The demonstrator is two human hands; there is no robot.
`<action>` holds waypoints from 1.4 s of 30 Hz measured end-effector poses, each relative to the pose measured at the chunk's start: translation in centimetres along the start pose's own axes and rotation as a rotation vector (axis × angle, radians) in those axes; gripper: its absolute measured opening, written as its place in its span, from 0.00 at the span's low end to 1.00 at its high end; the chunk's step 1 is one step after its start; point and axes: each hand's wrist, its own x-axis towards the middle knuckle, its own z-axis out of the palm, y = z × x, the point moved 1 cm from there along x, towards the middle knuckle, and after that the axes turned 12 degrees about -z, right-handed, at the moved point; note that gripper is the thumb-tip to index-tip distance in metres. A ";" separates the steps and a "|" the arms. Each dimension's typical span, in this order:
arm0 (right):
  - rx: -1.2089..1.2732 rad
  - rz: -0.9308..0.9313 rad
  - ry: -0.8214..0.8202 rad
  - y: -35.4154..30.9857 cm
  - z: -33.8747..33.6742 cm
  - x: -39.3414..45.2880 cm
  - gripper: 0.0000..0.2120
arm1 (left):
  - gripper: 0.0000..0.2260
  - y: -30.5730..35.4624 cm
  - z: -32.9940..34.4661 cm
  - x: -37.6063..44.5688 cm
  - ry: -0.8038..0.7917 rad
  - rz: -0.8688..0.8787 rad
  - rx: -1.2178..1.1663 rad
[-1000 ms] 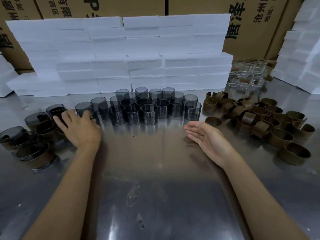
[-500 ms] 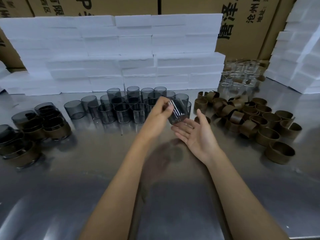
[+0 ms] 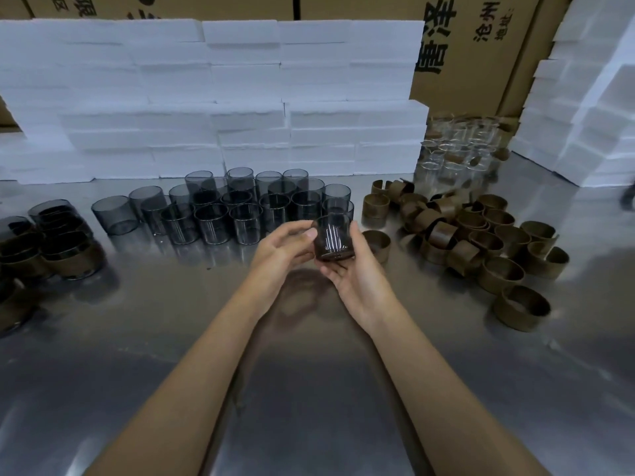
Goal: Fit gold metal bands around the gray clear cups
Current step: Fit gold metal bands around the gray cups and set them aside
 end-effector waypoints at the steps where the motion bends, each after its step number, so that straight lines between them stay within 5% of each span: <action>1: 0.002 -0.017 0.044 0.1 0.1 -0.1 0.22 | 0.13 -0.1 -0.1 0.0 0.002 0.000 0.007; 7: -0.073 -0.124 0.122 0.1 0.6 -0.6 0.15 | 0.20 0.3 0.6 -0.7 -0.070 -0.038 0.006; 10: -0.188 -0.177 0.025 0.2 1.1 -0.7 0.18 | 0.26 0.5 0.7 -0.8 -0.075 -0.066 -0.010; 14: -0.395 -0.041 -0.236 -0.6 2.1 0.1 0.33 | 0.32 0.9 0.5 -0.7 -0.110 -0.108 -0.029; 18: -0.427 -0.002 -0.378 -0.5 2.5 0.6 0.33 | 0.31 1.0 -0.2 -0.1 -0.121 -0.125 0.109; 24: -0.440 -0.016 -0.371 0.5 2.3 0.9 0.39 | 0.35 0.8 -1.1 0.8 -0.175 -0.139 0.169; 31: -0.261 -0.059 -0.195 0.8 1.6 1.2 0.26 | 0.29 0.9 -2.0 1.0 -0.027 -0.046 -0.069; 36: -0.281 -0.115 -0.168 0.5 1.7 1.3 0.20 | 0.14 1.1 -2.7 1.1 0.012 -0.052 -0.076; 42: -0.405 -0.101 -0.332 0.6 1.9 0.9 0.33 | 0.32 1.5 -2.0 0.9 -0.136 -0.154 -0.005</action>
